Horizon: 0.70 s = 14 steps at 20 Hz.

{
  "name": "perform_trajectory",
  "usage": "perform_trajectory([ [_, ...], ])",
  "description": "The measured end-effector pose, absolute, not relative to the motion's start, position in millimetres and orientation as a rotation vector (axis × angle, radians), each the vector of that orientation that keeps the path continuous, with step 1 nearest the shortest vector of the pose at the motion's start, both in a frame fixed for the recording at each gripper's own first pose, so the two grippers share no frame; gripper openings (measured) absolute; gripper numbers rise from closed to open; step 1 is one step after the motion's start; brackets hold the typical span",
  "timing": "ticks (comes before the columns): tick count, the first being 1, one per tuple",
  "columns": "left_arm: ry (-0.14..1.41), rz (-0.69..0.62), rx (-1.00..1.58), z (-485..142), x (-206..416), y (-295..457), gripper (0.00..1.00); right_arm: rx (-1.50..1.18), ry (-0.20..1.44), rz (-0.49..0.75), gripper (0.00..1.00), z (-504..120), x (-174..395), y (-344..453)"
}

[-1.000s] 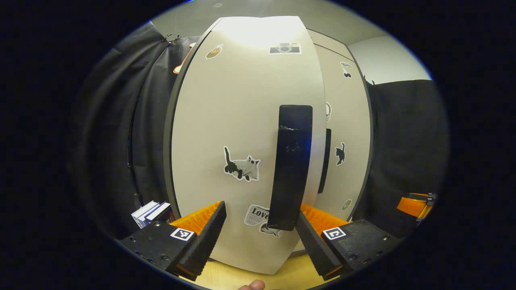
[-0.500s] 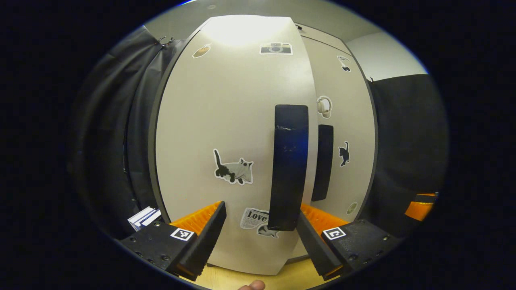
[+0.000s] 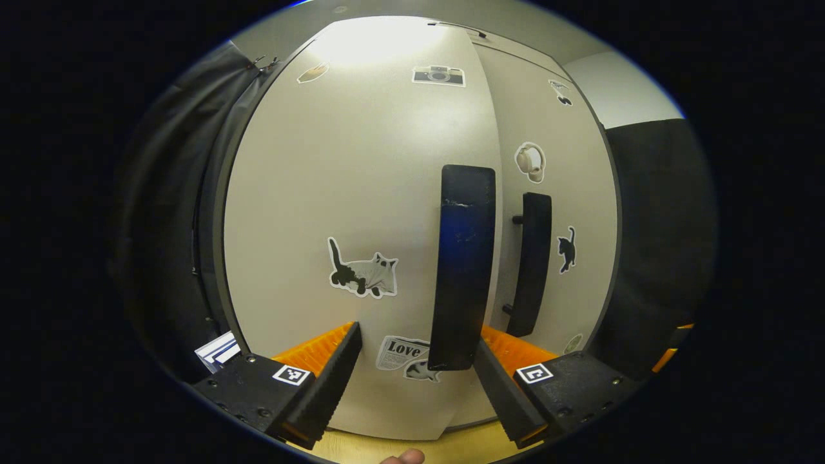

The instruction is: Grasp the bottle in the cabinet with the left hand and place it on the coaster, then close the right door with the right hand and the left door with the left hand.

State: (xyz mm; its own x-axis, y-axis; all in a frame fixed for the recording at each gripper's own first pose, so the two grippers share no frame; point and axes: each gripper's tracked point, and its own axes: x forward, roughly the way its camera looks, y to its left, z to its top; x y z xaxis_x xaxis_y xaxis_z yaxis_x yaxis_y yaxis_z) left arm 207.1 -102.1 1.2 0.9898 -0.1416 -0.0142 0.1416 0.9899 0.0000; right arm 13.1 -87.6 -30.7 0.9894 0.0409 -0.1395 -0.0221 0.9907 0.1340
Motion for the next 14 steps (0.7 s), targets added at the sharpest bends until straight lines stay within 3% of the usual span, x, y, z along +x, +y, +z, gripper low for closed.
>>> perform_trajectory([
  [8, 0.001, -0.071, 0.046, -1.7, 219.4, -102.6, 1.0, 0.126, 0.146, 0.062, 1.0, -29.2, 6.8, -74.8],
  [14, -0.009, -0.07, 0.039, 1.3, 193.7, -103.2, 1.0, 0.138, 0.134, 0.073, 1.0, -23.5, 0.7, -69.5],
])
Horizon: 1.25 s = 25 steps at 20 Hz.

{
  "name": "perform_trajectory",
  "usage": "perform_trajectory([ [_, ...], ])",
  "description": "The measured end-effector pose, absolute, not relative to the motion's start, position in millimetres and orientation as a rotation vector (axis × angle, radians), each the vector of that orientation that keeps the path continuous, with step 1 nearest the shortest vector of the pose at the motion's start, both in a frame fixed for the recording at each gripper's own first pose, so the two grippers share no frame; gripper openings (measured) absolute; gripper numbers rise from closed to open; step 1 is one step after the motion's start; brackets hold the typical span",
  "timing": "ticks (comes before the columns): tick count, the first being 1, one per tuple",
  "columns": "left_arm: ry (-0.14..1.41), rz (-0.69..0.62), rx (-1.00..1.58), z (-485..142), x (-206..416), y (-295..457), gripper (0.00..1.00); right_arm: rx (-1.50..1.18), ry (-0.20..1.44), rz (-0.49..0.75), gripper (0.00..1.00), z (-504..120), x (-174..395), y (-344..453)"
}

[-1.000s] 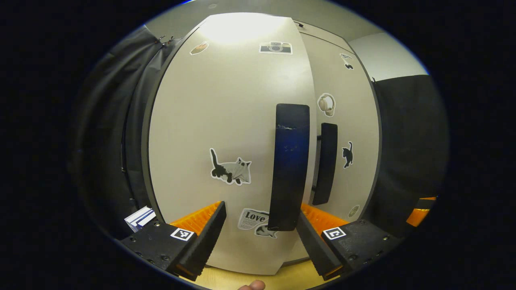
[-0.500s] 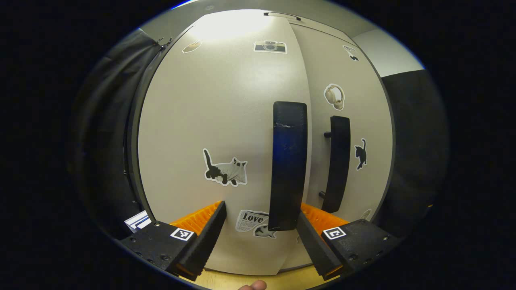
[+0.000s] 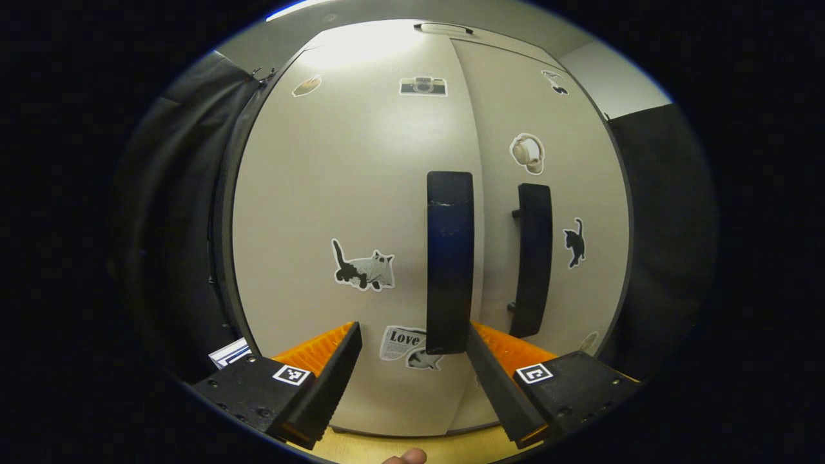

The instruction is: Grasp the bottle in the cabinet with the left hand and place it on the coaster, then close the right door with the right hand and the left door with the left hand.

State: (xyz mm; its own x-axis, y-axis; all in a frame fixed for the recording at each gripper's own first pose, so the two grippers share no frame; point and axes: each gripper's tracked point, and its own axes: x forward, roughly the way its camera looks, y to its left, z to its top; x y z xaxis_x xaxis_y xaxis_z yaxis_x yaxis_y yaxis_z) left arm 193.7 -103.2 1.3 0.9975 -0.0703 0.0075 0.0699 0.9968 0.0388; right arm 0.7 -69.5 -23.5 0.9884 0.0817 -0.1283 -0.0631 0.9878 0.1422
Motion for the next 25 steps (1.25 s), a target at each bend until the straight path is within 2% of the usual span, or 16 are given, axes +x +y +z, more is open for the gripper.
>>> perform_trajectory([
  [8, 0.006, -0.076, -0.016, 13.6, 122.0, -89.9, 0.98, 0.126, 0.091, 0.069, 1.0, 0.3, -8.8, -60.6],
  [17, -0.052, -0.041, -0.016, 52.2, 37.7, -59.8, 0.98, 0.084, 0.041, 0.05, 1.0, 31.6, -21.5, -43.0],
  [25, -0.043, -0.044, -0.029, 49.1, 1.4, -48.6, 0.96, 0.071, 0.02, 0.04, 1.0, 39.6, -32.1, -28.2],
])
